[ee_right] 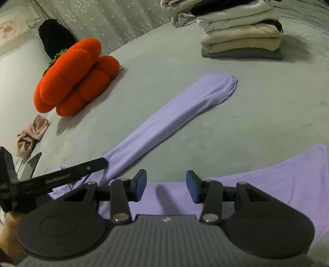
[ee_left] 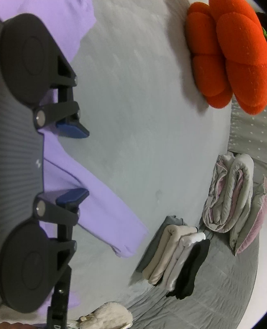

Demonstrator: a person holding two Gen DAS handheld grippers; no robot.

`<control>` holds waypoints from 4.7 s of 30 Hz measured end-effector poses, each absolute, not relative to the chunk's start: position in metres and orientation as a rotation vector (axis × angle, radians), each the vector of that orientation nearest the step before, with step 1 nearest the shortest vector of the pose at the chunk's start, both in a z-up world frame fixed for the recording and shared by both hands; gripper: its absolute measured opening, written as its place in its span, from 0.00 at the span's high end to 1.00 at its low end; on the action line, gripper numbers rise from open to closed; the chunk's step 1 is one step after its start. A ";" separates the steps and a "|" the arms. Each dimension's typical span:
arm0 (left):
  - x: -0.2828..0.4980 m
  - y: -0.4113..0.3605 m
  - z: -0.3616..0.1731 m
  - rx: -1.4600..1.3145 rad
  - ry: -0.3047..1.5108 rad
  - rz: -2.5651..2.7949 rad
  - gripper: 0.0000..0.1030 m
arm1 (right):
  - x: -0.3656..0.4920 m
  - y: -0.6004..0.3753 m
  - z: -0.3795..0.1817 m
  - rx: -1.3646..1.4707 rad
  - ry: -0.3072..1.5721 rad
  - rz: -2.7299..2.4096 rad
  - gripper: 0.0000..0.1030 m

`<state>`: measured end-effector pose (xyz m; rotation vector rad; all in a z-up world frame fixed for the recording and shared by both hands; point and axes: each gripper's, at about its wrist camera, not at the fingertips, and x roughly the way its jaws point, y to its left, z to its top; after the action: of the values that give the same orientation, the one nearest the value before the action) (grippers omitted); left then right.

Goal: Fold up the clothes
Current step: 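Open both grippers and release the garment flat on the bed, then grasp the garment leg with the left gripper while the right gripper grasps the leg end, then lift the leg end with the right gripper and stretch it away from the left gripper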

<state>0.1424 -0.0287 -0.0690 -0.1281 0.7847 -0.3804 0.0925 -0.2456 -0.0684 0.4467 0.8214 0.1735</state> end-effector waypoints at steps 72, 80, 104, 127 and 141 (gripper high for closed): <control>0.089 -0.060 -0.051 -0.089 0.604 -0.675 0.97 | 0.144 -0.274 -0.060 0.581 0.501 0.050 0.93; 0.079 -0.041 -0.027 -0.164 0.496 -0.655 0.98 | 0.124 -0.279 -0.017 0.669 0.337 0.145 0.93; 0.025 -0.039 -0.034 -0.020 0.530 -0.811 0.99 | 0.056 -0.277 0.012 0.467 0.344 0.142 0.93; 0.006 -0.009 -0.047 0.341 0.413 -0.406 0.67 | 0.036 -0.268 0.050 0.444 0.248 0.184 0.93; -0.016 0.063 -0.047 0.377 0.361 -0.218 0.97 | 0.026 -0.269 0.026 0.355 0.331 0.145 0.93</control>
<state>-0.0155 0.0626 -0.0469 0.3775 0.3609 -0.2180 0.0262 -0.2688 0.0259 0.3546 0.3309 0.1451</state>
